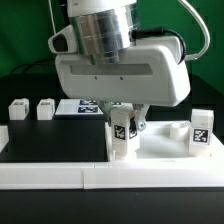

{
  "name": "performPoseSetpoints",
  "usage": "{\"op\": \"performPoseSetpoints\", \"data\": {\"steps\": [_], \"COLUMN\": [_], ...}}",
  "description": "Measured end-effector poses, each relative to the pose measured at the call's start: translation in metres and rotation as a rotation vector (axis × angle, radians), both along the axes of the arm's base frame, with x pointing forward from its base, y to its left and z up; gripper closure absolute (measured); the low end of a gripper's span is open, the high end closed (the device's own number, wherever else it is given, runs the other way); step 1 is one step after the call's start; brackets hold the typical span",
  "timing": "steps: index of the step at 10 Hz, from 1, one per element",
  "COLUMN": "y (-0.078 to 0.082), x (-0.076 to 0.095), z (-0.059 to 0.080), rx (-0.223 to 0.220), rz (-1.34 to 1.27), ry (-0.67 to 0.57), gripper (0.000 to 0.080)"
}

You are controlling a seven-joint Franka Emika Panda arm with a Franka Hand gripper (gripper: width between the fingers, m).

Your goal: Assemble square table

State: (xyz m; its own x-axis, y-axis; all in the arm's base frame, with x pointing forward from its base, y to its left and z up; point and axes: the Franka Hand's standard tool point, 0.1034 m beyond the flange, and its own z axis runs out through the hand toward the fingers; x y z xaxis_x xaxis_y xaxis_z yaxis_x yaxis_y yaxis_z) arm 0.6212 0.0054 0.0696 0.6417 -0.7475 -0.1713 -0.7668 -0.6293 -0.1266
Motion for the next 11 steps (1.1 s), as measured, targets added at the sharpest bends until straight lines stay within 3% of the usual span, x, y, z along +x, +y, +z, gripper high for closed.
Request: {"op": "performPoseSetpoints", "data": {"steps": [3,6,7,8,9,10,11], "y": [0.0107,0.0095,0.0089,0.0047,0.0034,0.0047,0.0049], "x": [0.0018,0.0031,0.0026,0.0003,-0.0011,-0.0013,-0.0013], "z": [-0.0018,-0.0019,-0.0023,-0.0029,-0.0032,-0.0033,-0.0035], "rx": [0.018,0.044,0.044,0.041,0.021,0.006,0.01], "rz": [-0.445,-0.559,-0.498,-0.366,-0.171,-0.002,0.033], "ry": [0.075,0.091,0.078,0.049,0.009,-0.024,-0.033], "gripper": [0.0505,0.0505,0.0414,0.0266,0.0266,0.0169,0.0169]}}
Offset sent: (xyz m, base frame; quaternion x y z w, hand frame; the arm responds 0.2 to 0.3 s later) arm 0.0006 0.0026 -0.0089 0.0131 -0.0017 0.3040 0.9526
